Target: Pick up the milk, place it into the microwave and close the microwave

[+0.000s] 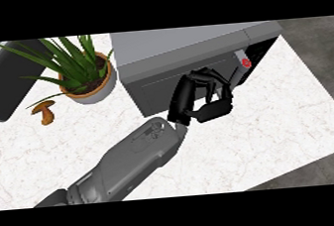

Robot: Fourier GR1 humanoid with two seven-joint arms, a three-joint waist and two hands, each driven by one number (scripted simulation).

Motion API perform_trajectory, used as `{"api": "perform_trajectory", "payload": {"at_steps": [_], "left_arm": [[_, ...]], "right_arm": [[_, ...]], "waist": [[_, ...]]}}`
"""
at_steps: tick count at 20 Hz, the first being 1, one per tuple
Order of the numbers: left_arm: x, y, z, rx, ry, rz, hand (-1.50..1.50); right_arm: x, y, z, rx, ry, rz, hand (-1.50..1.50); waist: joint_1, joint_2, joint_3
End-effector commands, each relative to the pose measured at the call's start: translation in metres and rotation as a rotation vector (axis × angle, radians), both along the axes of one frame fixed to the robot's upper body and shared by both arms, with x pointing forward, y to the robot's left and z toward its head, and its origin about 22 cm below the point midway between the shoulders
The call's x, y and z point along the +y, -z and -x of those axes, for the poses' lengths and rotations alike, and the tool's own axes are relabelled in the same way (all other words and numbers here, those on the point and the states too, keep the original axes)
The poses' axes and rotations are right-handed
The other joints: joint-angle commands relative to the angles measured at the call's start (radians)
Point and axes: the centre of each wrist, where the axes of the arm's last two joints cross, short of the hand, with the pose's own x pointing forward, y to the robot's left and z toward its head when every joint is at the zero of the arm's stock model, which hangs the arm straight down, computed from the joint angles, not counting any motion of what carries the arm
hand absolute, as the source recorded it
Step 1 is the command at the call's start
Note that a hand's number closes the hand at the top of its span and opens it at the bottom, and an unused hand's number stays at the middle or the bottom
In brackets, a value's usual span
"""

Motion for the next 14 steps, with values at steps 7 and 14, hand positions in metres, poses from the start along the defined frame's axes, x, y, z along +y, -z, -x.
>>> {"api": "perform_trajectory", "payload": {"at_steps": [7,14], "left_arm": [[0.01,-0.003,-0.025,-0.026,-0.127,0.011,1.5],[0.013,0.003,-0.025,-0.034,-0.157,0.013,1.5]], "right_arm": [[0.006,-0.012,-0.002,-0.023,-0.089,-0.002,-1.5],[0.007,-0.018,-0.002,-0.042,-0.128,0.004,-1.5]], "waist": [[-0.017,0.025,-0.002],[-0.028,0.029,0.0]]}}
